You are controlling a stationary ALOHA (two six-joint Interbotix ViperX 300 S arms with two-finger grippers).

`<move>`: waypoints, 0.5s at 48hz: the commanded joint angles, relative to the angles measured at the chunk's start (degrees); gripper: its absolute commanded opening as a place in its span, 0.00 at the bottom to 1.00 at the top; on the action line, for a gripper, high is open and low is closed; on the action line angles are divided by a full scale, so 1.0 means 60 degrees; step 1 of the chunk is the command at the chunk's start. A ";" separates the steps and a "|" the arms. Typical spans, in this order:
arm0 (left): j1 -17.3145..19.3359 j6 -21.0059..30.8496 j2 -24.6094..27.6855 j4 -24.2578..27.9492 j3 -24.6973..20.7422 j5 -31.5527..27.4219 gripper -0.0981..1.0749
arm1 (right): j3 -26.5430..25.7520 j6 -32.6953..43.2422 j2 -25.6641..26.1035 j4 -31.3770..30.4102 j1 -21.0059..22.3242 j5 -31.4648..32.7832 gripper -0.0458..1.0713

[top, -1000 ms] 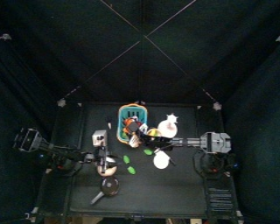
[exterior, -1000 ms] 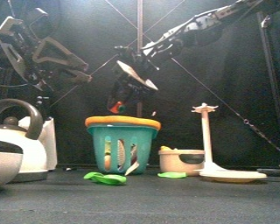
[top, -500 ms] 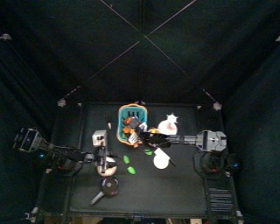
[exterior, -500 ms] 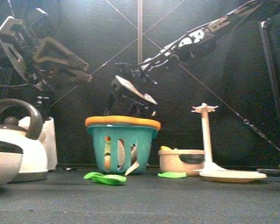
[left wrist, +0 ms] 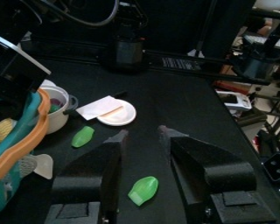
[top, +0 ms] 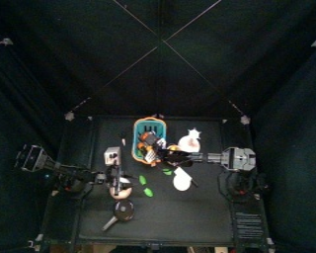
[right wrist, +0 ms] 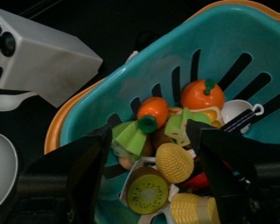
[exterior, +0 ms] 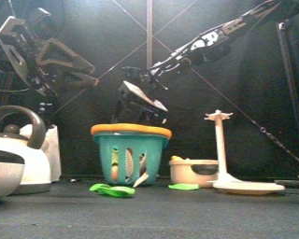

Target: Place carrot top into basket

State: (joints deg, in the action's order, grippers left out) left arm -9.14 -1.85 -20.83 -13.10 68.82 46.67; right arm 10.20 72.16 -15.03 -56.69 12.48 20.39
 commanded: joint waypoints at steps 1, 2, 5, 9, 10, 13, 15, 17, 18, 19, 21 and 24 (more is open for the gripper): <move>-0.0029 -0.0029 -0.0439 0.0029 -0.0059 0.0161 0.74 | -0.0396 -0.0029 0.0322 -0.0205 -0.0161 -0.0044 0.92; -0.0029 -0.0029 -0.0542 0.0029 -0.0029 0.0161 0.74 | -0.0454 -0.0015 0.0322 -0.0278 -0.0205 -0.0044 0.92; 0.0000 -0.0044 -0.0967 0.0044 0.0132 0.0161 0.74 | -0.0586 -0.0015 0.0322 -0.0498 -0.0322 -0.0044 0.92; 0.0029 -0.0029 -0.1553 0.0029 0.0410 0.0176 0.74 | -0.0776 -0.0015 0.0337 -0.0820 -0.0513 -0.0044 0.92; 0.0044 -0.0044 -0.1714 0.0029 0.0469 0.0161 0.74 | -0.0806 -0.0015 0.0337 -0.0879 -0.0557 -0.0044 0.92; 0.0176 -0.0044 -0.2329 0.0044 0.0688 0.0161 0.74 | -0.0879 -0.0015 0.0337 -0.1084 -0.0688 -0.0044 0.92; 0.0293 -0.0044 -0.2681 0.0029 0.0820 0.0161 0.74 | -0.0937 -0.0015 0.0337 -0.1172 -0.0776 -0.0044 0.92; 0.0469 -0.0059 -0.3120 0.0044 0.0996 0.0161 0.74 | -0.0981 -0.0015 0.0337 -0.1260 -0.0894 -0.0044 0.92; 0.0557 -0.0059 -0.3296 0.0044 0.1084 0.0146 0.74 | -0.0996 -0.0015 0.0352 -0.1289 -0.0952 -0.0044 0.92; 0.0659 -0.0059 -0.3442 0.0044 0.1143 0.0146 0.74 | -0.1011 -0.0015 0.0352 -0.1318 -0.1011 -0.0059 0.92; 0.0879 -0.0044 -0.3735 0.0029 0.1274 0.0117 0.74 | -0.1025 -0.0015 0.0337 -0.1362 -0.1113 -0.0059 0.92; 0.1245 -0.0059 -0.4160 0.0015 0.1465 0.0088 0.74 | -0.1055 -0.0029 0.0337 -0.1450 -0.1333 -0.0059 0.92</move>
State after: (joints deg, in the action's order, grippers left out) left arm -4.39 -2.02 -42.63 -13.01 77.26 47.02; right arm 5.54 72.16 -15.03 -64.69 5.71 20.30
